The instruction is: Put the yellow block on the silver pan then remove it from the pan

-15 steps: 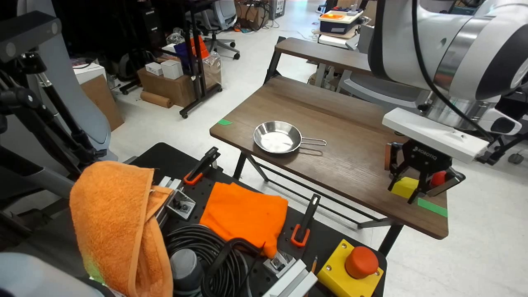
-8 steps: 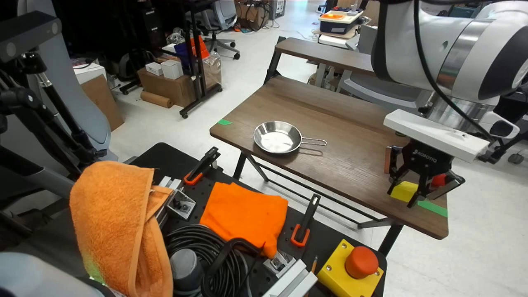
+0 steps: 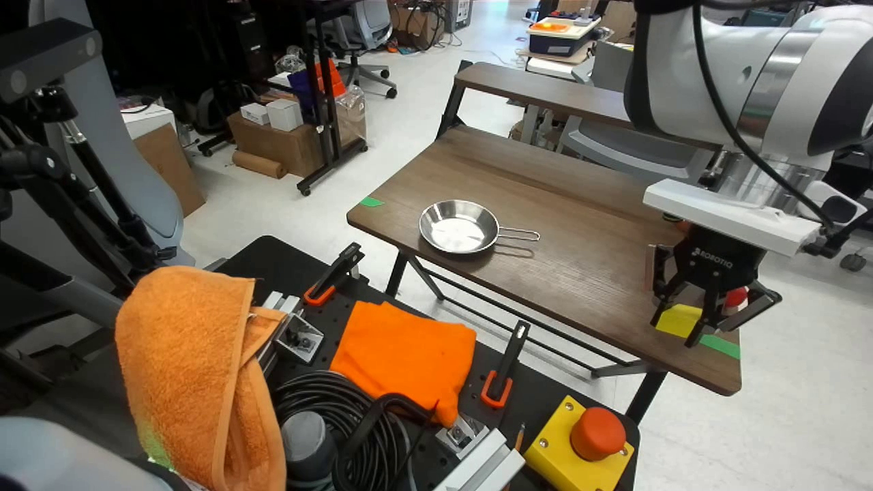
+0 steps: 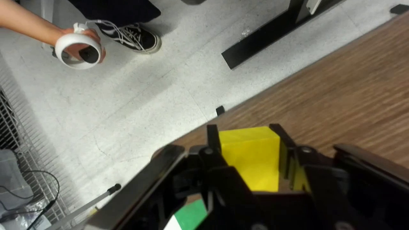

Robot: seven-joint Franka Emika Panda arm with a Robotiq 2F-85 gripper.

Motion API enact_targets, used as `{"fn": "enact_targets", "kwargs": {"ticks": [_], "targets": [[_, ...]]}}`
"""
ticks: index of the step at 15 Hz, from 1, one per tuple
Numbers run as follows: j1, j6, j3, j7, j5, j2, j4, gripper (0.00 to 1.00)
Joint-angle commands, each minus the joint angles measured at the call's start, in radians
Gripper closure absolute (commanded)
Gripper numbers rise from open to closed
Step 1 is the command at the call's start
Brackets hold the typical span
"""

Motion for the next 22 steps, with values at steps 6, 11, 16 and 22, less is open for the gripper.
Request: {"fn": "enact_targets", "kwargs": {"ticks": [6, 11, 16, 22], "targets": [[-0.018, 0.302, 0.04, -0.096, 0.019, -0.023, -0.004, 0.83], [-0.037, 0.317, 0.066, -0.152, 0.037, -0.006, 0.002, 0.83], [-0.041, 0.298, 0.066, -0.183, 0.03, 0.027, 0.028, 0.83], [-0.045, 0.285, 0.063, -0.213, 0.023, 0.06, 0.07, 0.83]]}}
